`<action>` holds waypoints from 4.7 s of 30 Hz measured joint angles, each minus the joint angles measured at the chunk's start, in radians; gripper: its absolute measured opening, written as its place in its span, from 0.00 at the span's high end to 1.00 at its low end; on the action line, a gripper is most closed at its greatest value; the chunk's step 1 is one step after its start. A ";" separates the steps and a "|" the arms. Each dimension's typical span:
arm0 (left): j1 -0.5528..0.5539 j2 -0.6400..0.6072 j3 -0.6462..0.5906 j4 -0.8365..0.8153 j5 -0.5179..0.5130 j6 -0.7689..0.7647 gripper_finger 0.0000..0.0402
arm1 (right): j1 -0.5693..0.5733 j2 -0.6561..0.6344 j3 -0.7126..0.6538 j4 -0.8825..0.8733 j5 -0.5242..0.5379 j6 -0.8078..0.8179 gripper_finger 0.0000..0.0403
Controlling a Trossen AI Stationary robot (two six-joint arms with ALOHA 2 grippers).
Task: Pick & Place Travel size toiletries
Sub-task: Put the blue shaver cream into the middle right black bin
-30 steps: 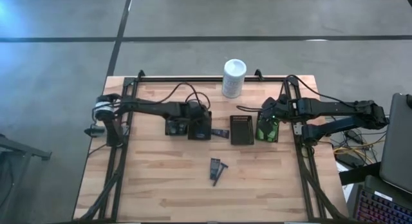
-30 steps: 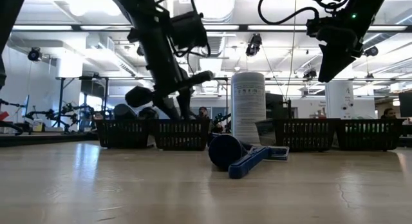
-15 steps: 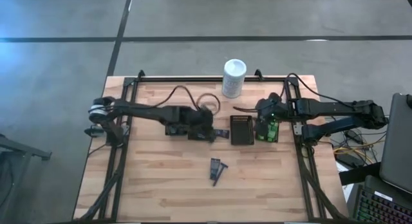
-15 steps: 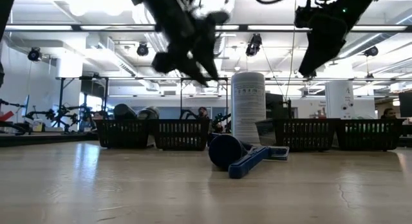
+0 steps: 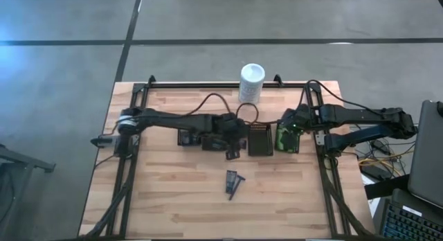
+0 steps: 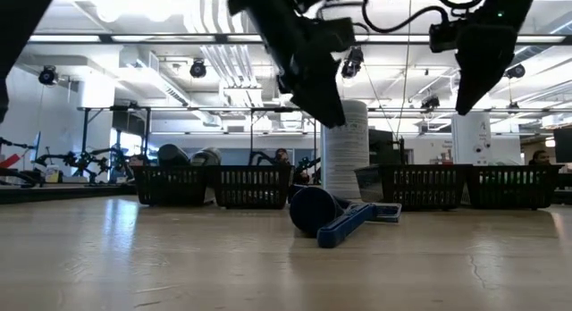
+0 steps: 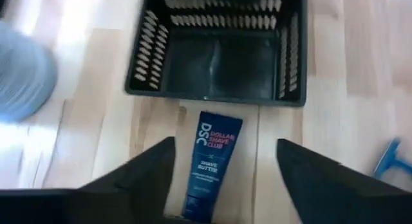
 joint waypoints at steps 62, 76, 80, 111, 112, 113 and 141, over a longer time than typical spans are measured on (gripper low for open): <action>0.065 0.236 0.479 -0.476 -0.081 0.128 0.70 | -0.001 -0.307 -0.016 -0.054 0.136 0.150 0.31; 0.005 0.208 0.464 -0.269 -0.231 0.166 0.70 | 0.005 -0.307 -0.028 0.053 -0.064 0.182 0.37; -0.017 0.208 0.461 -0.220 -0.335 0.143 0.70 | -0.039 -0.306 -0.030 0.152 -0.216 0.405 0.39; -0.105 0.173 0.447 -0.128 -0.432 0.025 0.70 | -0.047 -0.116 -0.046 0.491 -0.227 0.523 0.95; -0.106 0.173 0.446 -0.131 -0.430 0.009 0.69 | -0.047 -0.110 -0.046 0.490 -0.232 0.511 0.96; -0.106 0.172 0.446 -0.135 -0.428 -0.013 0.68 | -0.047 -0.104 -0.045 0.488 -0.237 0.504 0.97; -0.166 0.094 0.436 -0.439 -0.375 -0.361 0.33 | -0.245 0.312 0.027 0.339 -0.585 -0.154 0.98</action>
